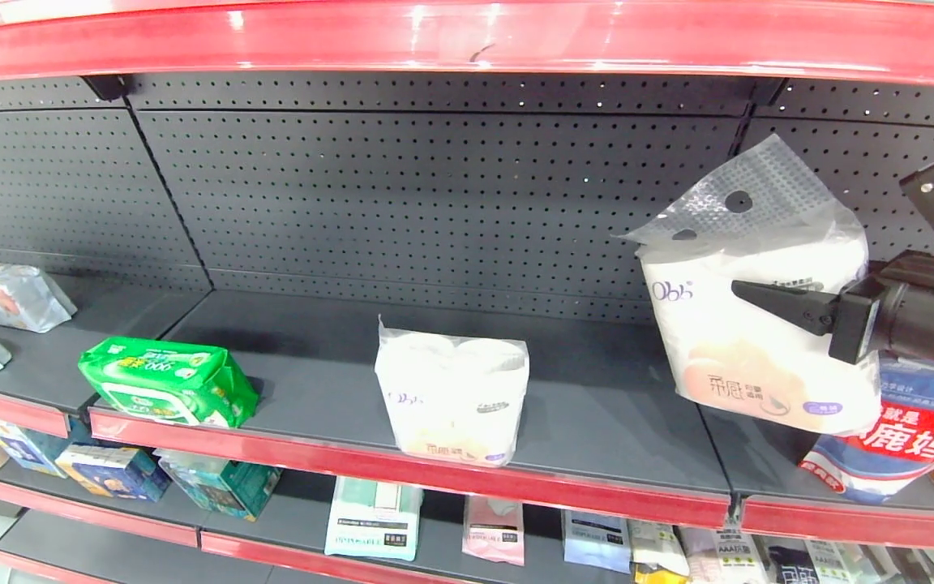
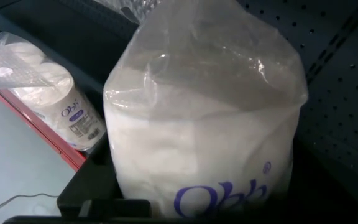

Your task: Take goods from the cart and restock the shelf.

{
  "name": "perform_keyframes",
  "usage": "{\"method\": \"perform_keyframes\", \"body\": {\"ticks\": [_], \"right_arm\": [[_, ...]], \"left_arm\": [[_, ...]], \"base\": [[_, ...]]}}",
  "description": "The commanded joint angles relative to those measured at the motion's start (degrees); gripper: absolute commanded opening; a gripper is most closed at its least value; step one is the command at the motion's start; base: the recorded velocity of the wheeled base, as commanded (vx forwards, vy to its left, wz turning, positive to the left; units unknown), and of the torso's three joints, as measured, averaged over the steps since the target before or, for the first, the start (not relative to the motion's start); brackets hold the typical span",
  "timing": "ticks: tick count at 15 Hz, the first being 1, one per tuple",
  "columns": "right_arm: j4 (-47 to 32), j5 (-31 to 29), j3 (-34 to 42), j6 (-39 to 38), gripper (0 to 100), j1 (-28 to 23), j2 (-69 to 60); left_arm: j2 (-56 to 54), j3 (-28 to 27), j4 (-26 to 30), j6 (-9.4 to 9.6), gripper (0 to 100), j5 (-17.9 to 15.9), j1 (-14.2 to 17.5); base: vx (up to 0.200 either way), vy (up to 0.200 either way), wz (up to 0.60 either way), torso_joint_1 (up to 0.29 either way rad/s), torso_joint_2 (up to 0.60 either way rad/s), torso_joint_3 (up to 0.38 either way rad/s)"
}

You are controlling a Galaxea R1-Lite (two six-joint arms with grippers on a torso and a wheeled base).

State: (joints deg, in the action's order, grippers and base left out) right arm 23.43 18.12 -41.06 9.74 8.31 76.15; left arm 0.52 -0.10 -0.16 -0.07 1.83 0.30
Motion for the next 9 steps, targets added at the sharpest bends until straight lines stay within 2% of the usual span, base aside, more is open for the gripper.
{"method": "perform_keyframes", "body": {"ticks": [1,6,9], "right_arm": [[0.0,0.1,0.3,0.0,0,0.0,-0.1],[0.0,0.1,-0.5,0.8,0,0.7,1.8],[2.7,0.2,-1.0,0.9,0,1.6,5.8]], "left_arm": [[-0.4,0.0,0.0,-0.01,100,0.0,0.0],[-0.4,0.0,0.0,-0.01,100,0.0,0.0],[-0.4,0.0,0.0,-0.01,100,0.0,0.0]], "base": [[0.000,0.000,0.00,0.000,0.00,0.000],[0.000,0.000,0.00,0.000,0.00,0.000],[0.000,0.000,0.00,0.000,0.00,0.000]]}}
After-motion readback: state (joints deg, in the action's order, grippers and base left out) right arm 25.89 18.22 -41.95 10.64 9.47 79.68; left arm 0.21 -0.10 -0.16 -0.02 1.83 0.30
